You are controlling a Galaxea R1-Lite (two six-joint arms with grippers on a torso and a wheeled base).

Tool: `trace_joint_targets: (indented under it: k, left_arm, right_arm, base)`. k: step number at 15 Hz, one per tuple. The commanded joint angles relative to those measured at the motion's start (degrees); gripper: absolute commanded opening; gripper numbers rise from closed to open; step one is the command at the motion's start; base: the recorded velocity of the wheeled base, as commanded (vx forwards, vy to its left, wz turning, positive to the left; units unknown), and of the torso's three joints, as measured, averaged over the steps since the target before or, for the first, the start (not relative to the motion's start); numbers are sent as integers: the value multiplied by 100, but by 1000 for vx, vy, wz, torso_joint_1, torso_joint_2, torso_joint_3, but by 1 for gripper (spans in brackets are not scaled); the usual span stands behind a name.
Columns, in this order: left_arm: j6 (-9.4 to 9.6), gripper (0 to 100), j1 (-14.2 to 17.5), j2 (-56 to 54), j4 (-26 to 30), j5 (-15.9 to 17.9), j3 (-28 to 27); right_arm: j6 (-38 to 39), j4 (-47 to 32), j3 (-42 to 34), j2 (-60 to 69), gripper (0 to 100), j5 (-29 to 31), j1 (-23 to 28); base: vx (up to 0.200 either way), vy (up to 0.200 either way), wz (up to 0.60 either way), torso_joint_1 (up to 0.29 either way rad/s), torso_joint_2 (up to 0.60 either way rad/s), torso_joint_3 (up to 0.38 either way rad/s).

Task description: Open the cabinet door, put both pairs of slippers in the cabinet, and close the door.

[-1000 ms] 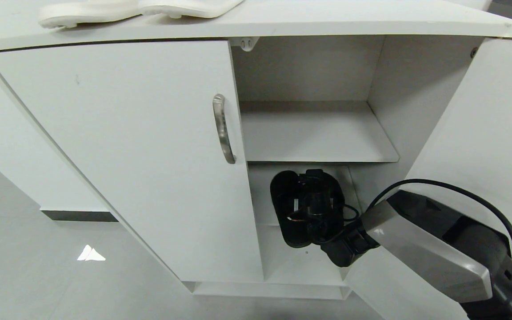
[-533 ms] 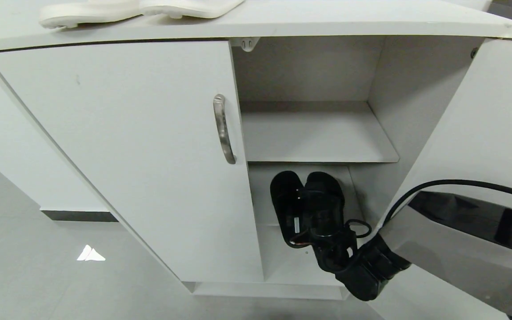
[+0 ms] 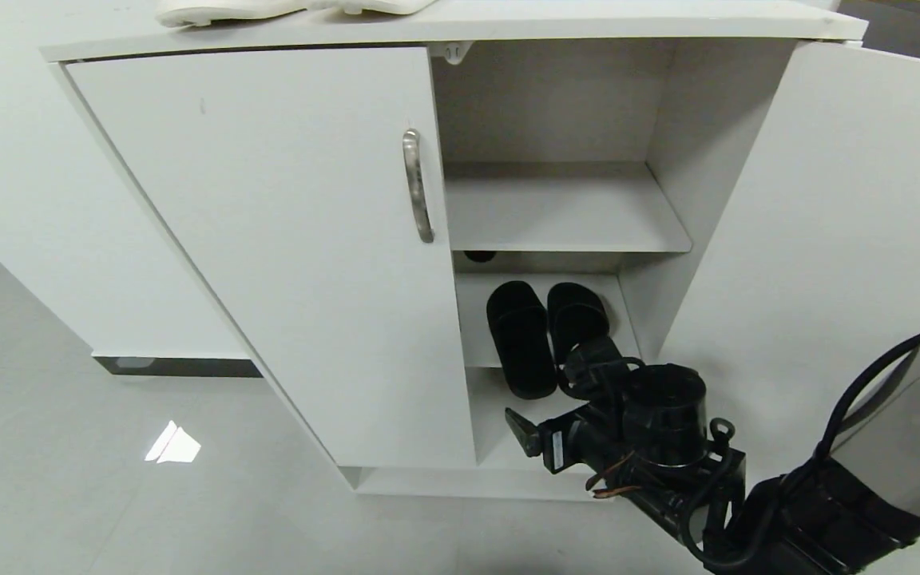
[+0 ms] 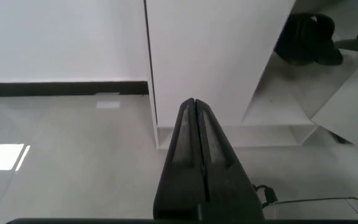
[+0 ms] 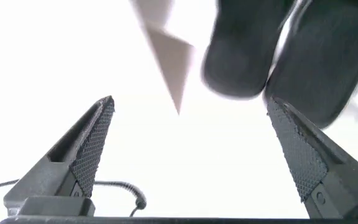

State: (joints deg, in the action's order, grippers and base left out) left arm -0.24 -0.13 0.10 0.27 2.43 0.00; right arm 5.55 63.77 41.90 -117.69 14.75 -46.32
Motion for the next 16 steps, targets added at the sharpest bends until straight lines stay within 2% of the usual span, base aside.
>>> trace_joint_targets:
  k: [1,9,16]
  left_arm:
    - [-2,0,-4,8,0,4,0]
    - [-37,0,-4,8,0,4,0]
    - [-37,0,-4,8,0,4,-9]
  right_arm:
    - [8,13,-85,185,100,-16,-43]
    - [-36,4,-138,334,100,-7,-43]
    - [-133,4,-349,492,100,10,-43]
  base:
    - [0,0,0,0,0,0]
    - [0,0,0,0,0,8]
    - [0,0,0,2,2,179]
